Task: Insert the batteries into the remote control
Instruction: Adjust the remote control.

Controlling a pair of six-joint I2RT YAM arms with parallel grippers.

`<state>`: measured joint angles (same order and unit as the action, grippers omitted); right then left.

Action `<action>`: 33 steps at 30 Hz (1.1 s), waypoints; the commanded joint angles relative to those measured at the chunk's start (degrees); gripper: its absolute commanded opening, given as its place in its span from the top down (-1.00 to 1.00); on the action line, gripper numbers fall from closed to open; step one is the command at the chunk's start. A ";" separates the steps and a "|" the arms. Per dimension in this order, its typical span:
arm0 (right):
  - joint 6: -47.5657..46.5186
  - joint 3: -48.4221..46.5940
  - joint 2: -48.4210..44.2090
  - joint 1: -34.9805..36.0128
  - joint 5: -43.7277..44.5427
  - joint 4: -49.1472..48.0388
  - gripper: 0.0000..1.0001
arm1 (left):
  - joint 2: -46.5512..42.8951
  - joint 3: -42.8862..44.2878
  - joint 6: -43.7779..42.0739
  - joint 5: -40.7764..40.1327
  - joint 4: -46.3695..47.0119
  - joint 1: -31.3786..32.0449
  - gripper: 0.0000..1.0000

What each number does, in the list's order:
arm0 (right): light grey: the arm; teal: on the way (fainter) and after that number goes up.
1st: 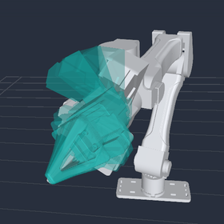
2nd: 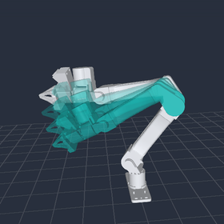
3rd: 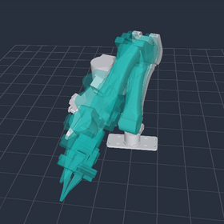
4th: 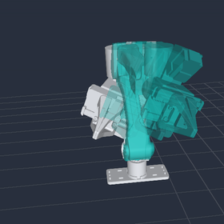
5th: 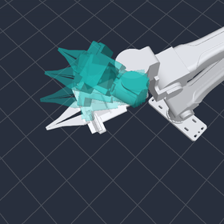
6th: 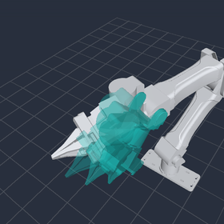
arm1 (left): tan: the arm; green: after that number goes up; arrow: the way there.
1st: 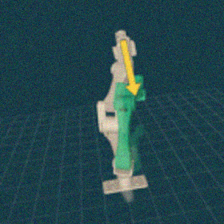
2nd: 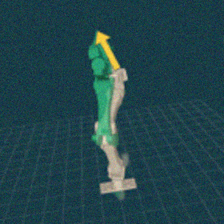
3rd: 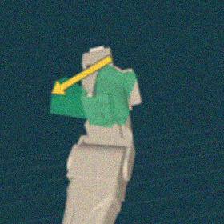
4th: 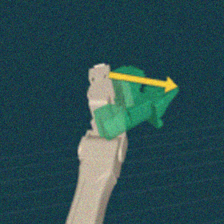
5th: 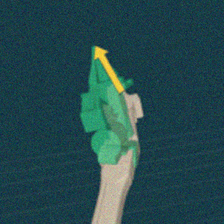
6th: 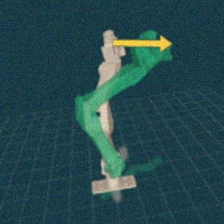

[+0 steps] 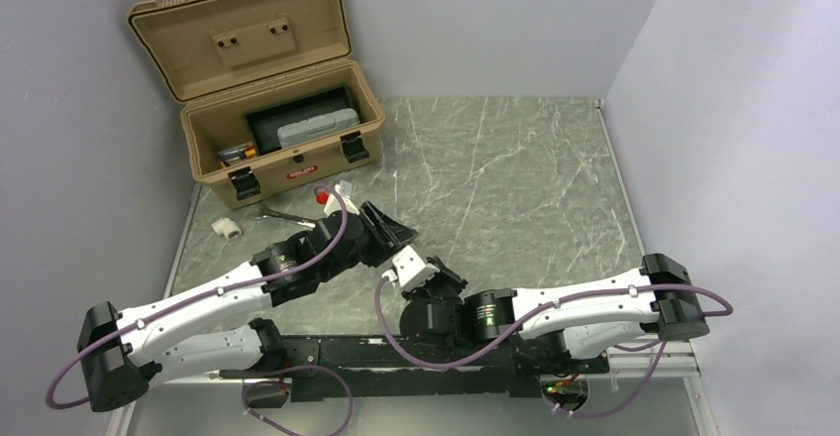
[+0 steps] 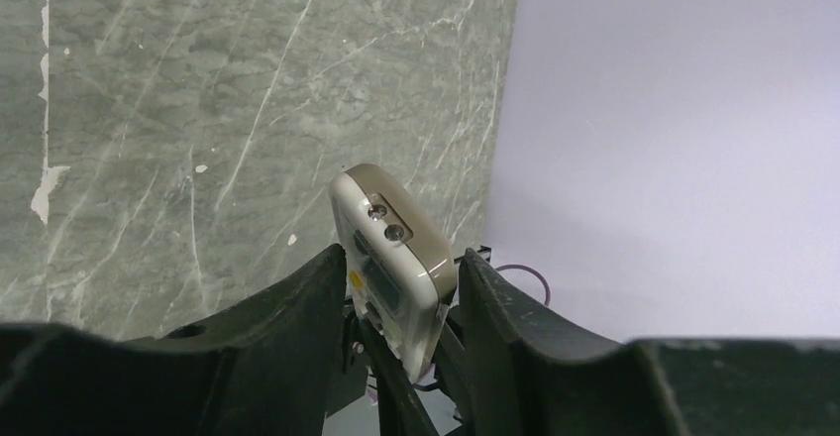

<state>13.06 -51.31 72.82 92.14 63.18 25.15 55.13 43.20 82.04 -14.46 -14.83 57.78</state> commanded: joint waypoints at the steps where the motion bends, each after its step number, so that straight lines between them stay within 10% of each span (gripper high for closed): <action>1: -2.63 -3.12 0.61 0.76 3.90 -1.54 1.00 | -0.64 1.40 2.08 -1.10 0.26 0.54 0.08; 14: -5.52 -0.98 -4.12 2.17 -1.70 -9.15 0.93 | -0.89 -0.66 2.66 -0.68 2.79 0.76 0.98; 22: -5.40 0.55 -8.17 2.34 -6.04 -12.60 0.27 | -1.46 -1.92 3.18 -1.32 2.91 0.76 1.00; 33: -3.73 2.89 -12.41 2.35 -11.78 -16.15 0.08 | -3.51 -3.05 3.04 -4.21 1.12 0.76 1.00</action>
<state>7.27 -49.19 62.87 94.19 53.93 12.32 53.43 40.05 83.74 -16.45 -14.22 58.33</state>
